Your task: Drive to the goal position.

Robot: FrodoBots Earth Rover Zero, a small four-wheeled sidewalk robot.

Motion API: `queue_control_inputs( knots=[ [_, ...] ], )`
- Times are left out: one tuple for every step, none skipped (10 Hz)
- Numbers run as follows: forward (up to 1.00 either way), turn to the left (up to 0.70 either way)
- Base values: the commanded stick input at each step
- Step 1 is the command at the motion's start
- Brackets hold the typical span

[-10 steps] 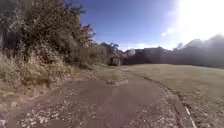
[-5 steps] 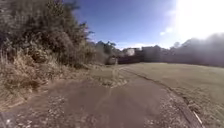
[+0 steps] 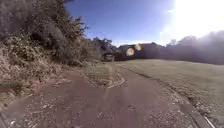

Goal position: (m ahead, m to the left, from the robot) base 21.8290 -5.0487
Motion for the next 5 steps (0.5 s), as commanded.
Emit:
queue_control_inputs(
  knots=[
    [0.0, 0.0],
    [0.0, 0.0],
    [0.0, 0.0],
    [0.0, 0.0],
    [0.0, 0.0]
  ],
)
